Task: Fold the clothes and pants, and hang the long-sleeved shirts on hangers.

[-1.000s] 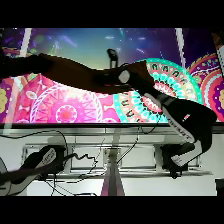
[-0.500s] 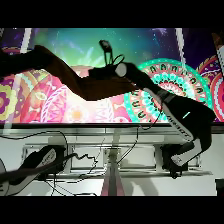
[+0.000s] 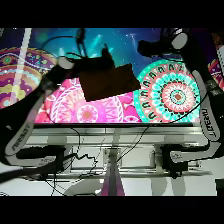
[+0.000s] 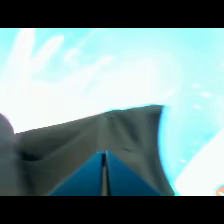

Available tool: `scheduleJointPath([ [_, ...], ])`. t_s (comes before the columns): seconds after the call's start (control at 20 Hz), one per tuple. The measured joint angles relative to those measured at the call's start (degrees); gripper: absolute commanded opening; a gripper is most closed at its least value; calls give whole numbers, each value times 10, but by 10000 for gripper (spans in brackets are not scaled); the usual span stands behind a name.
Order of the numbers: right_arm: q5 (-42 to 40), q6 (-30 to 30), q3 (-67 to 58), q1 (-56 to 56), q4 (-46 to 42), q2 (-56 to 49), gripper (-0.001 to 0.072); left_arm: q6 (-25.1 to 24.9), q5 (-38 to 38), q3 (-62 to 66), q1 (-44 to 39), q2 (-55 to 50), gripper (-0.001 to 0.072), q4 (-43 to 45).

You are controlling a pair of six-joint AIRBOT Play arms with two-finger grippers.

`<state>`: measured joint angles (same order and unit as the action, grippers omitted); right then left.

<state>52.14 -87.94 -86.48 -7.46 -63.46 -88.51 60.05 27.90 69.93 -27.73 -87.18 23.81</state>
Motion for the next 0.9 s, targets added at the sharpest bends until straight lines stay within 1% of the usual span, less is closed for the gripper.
scheduleJointPath([
  [0.05, 11, 0, 0, 14, -9, 3, 270, 0, -26, 16, -26, -25, 700, -4],
  [0.2, 23, 0, 1, 39, -47, 5, 273, 0, -70, 46, -63, -59, 700, -10],
  [0.3, 25, 0, 1, 54, -78, -2, 394, 0, -76, 55, -62, -59, 700, 0],
  [0.35, 27, 1, 1, 62, -85, -9, 401, 0, -69, 58, -54, -54, 699, 10],
  [0.4, 29, 1, 1, 70, -86, -19, 446, 0, -58, 60, -44, -48, 699, 19],
  [0.45, 33, 1, 1, 79, -84, -31, 455, 0, -38, 61, -30, -40, 699, 30],
  [0.5, 41, 4, 1, 89, -69, -49, 471, 0, -16, 62, -16, -32, 698, 38],
  [0.55, 54, 12, 1, 95, -47, -66, 519, 0, 9, 63, 0, -24, 697, 44],
  [0.65, 83, 40, 1, 103, 18, -108, 650, 0, 61, 64, 30, -14, 691, 52],
  [0.8, 117, 78, 1, 97, 122, -169, 654, 0, 119, 64, 63, -8, 691, 58],
  [0.9, 127, 92, 1, 82, 171, -200, 654, 0, 143, 64, 76, -6, 691, 60],
])
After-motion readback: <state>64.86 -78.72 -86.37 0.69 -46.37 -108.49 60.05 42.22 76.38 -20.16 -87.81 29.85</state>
